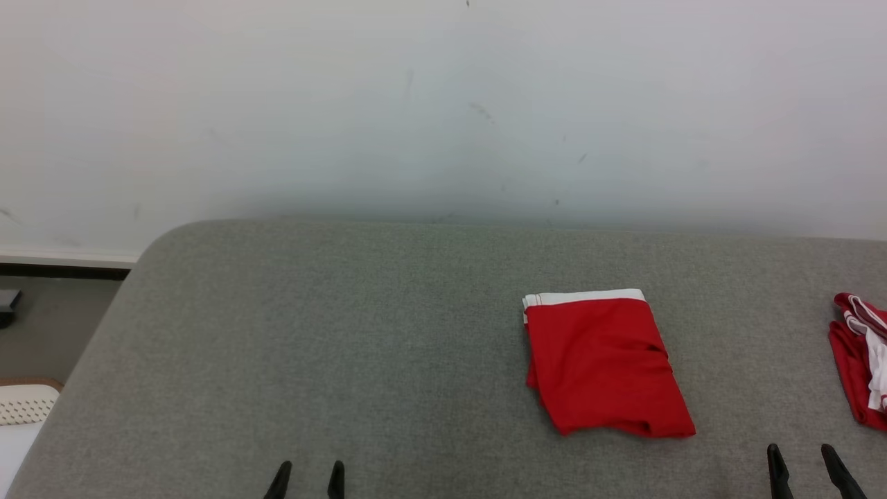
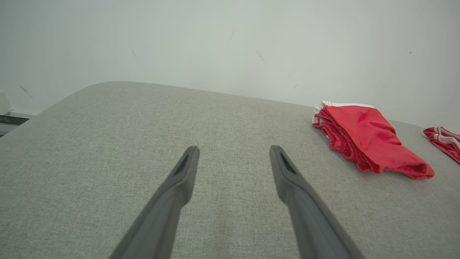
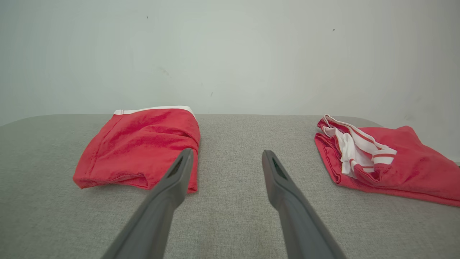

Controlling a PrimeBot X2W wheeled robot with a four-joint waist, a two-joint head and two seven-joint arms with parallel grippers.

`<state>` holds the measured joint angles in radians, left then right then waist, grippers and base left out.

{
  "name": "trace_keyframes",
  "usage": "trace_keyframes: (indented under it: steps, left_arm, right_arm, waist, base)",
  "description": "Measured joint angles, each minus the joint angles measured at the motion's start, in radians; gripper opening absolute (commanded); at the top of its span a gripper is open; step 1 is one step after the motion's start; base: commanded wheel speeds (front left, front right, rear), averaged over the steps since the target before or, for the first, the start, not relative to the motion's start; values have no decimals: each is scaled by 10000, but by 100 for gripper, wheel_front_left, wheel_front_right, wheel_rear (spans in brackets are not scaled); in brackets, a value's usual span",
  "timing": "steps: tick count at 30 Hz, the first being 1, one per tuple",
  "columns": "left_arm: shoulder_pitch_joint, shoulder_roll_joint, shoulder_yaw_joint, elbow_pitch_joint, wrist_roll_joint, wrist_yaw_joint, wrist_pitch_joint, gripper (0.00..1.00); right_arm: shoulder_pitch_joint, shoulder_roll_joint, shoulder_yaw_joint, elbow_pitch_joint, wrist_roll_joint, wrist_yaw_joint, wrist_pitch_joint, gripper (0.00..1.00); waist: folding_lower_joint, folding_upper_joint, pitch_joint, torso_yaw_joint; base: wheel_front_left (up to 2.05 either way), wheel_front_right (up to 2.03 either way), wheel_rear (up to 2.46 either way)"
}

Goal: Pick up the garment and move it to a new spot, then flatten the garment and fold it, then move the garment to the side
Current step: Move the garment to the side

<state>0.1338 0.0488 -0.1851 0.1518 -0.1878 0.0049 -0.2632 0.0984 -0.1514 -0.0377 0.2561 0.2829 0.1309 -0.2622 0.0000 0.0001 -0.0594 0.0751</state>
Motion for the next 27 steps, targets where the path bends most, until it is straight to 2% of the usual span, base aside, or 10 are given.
trace_keyframes:
  steps: [9, 13, 19, 27]
  left_arm:
    - [-18, 0, -36, -29, -54, 21, 0, 100]
    - [-21, 0, -75, -35, -77, 48, 0, 100]
    - [-73, 0, -155, -23, -77, 46, 0, 100]
    - [-732, -2, -443, -75, -198, 127, 0, 100]
  right_arm:
    - [-18, -23, 245, 270, 387, 0, -2, 100]
    - [-191, -88, 957, 443, 1962, 0, 213, 100]
    - [-911, -1202, 1267, -2, 4387, 8, 1613, 100]
    - [-2549, -2621, 1661, -173, 7131, 8, 5195, 100]
  waist:
    - [0, 0, 60, 67]
    - [0, 0, 159, 104]
    - [0, 0, 383, 275]
    - [1, 0, 1214, 746]
  base:
    - [0, 0, 0]
    - [0, 0, 0]
    - [0, 0, 0]
    - [0, 0, 0]
